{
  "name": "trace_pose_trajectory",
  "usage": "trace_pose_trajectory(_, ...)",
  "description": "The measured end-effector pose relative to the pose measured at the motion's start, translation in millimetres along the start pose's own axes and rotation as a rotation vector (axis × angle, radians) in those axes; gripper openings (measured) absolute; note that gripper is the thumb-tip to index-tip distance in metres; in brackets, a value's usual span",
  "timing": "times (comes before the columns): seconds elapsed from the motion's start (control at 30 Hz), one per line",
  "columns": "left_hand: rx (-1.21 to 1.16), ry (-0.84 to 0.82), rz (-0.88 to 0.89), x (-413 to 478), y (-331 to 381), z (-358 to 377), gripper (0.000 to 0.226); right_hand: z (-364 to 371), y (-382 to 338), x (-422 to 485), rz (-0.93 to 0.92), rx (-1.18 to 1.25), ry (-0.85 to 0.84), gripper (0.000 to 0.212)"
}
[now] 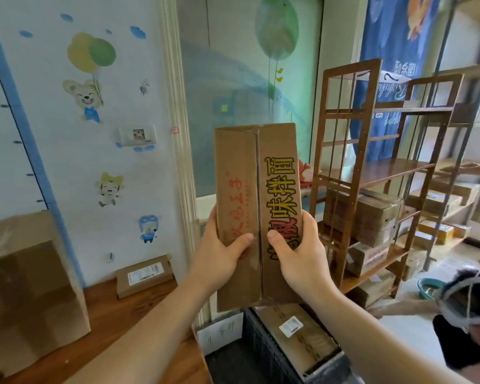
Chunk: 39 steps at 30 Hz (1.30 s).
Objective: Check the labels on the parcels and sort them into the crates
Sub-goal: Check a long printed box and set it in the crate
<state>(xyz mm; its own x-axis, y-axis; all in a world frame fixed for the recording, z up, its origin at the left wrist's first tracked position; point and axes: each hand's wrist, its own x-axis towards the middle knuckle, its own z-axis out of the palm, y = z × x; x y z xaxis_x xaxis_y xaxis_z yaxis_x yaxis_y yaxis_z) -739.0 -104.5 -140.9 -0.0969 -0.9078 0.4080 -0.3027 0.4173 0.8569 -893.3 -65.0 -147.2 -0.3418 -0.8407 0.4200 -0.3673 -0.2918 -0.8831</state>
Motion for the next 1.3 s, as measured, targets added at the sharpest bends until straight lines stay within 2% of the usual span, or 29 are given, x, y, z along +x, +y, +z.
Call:
trace_pose_trajectory(0.2,-0.040,-0.057,-0.029,52.6,-37.2,8.5,0.074,26.1,25.2,46.1,0.051,-0.049,0.004,0.044)
trace_pose_trajectory(0.33,-0.050,-0.097,-0.077,84.3,-65.5,11.1,0.065,48.9,45.6,74.8,0.098,-0.078,-0.003,0.047)
trace_pose_trajectory(0.47,-0.062,-0.134,-0.113,100.2,-89.8,20.1,0.065,58.7,65.3,86.4,0.132,-0.100,-0.005,0.041)
trace_pose_trajectory(0.77,-0.028,-0.165,-0.227,126.6,-119.8,62.3,0.069,55.5,116.1,120.5,0.242,-0.107,-0.057,0.043)
trace_pose_trajectory(0.9,-0.049,-0.134,-0.261,136.3,-120.6,90.8,0.061,40.1,139.8,144.0,0.265,-0.088,-0.101,0.043)
trace_pose_trajectory(0.97,-0.193,-0.120,-0.366,140.6,-115.0,112.0,0.049,24.2,156.4,158.8,0.269,-0.077,-0.142,0.037)
trace_pose_trajectory(1.03,-0.351,-0.063,-0.480,144.2,-112.4,130.6,0.055,9.3,171.3,172.2,0.286,-0.057,-0.174,0.035)
trace_pose_trajectory(1.23,-0.205,0.009,-0.479,155.2,-101.4,192.2,0.039,-34.5,208.5,206.1,0.288,-0.040,-0.255,0.041)
trace_pose_trajectory(1.3,-0.175,0.083,-0.563,156.2,-101.8,213.8,0.042,-49.3,220.3,215.5,0.291,-0.050,-0.277,0.042)
